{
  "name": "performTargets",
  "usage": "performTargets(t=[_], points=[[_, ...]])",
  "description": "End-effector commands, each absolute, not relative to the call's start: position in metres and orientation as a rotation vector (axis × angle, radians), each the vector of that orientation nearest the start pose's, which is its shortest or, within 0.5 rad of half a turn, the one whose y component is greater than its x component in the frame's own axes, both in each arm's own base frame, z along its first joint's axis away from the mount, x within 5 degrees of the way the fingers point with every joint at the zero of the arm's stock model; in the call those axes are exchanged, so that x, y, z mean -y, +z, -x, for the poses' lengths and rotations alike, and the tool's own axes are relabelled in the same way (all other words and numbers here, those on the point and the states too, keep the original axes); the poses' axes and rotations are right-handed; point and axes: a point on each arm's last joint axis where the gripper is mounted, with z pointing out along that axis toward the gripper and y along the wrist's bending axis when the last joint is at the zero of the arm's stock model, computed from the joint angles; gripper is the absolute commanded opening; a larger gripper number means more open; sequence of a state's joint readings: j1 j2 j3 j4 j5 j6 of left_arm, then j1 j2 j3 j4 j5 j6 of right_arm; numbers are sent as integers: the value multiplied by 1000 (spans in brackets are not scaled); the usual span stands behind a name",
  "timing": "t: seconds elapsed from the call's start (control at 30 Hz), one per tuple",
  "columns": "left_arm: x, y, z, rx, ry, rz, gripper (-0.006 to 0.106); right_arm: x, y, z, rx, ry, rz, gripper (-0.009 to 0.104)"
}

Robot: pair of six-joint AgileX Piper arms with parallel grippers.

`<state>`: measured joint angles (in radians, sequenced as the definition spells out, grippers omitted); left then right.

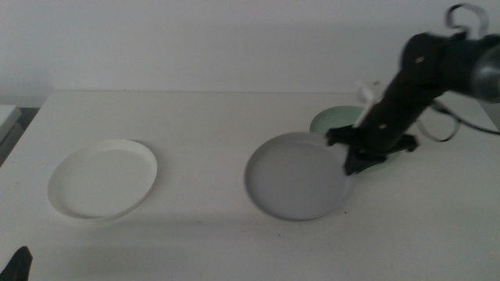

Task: Stack the three bowls on top of each other.

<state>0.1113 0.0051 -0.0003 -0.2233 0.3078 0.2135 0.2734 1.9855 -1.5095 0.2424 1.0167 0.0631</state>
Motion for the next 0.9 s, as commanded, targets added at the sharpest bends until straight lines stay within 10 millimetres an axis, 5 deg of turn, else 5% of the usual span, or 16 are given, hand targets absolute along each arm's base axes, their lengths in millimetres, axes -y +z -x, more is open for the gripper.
performTargets(t=[0.0, 0.2, 0.4, 0.5, 0.57, 0.73, 0.87], points=[[0, 187, -55, -1771, 17, 53, 94, -146, 193, -391, -2991, 388, 198, -3], [0, 187, -55, -1771, 17, 53, 94, -160, 163, -395, -3039, 389, 225, -3], [0, 187, -55, -1771, 17, 53, 94, -160, 155, -397, -3045, 374, 226, -2], [0, 187, -55, -1771, 17, 53, 94, -160, 155, -398, -3040, 373, 226, 7], [0, 187, -55, -1771, 17, 53, 94, -160, 155, -398, -3039, 372, 231, 24], [0, 187, -55, -1771, 17, 53, 94, -157, 187, -398, -2949, 356, 264, 67], [0, 187, -55, -1771, 15, 54, 94, -127, 239, -409, -2801, 185, 170, 70]])
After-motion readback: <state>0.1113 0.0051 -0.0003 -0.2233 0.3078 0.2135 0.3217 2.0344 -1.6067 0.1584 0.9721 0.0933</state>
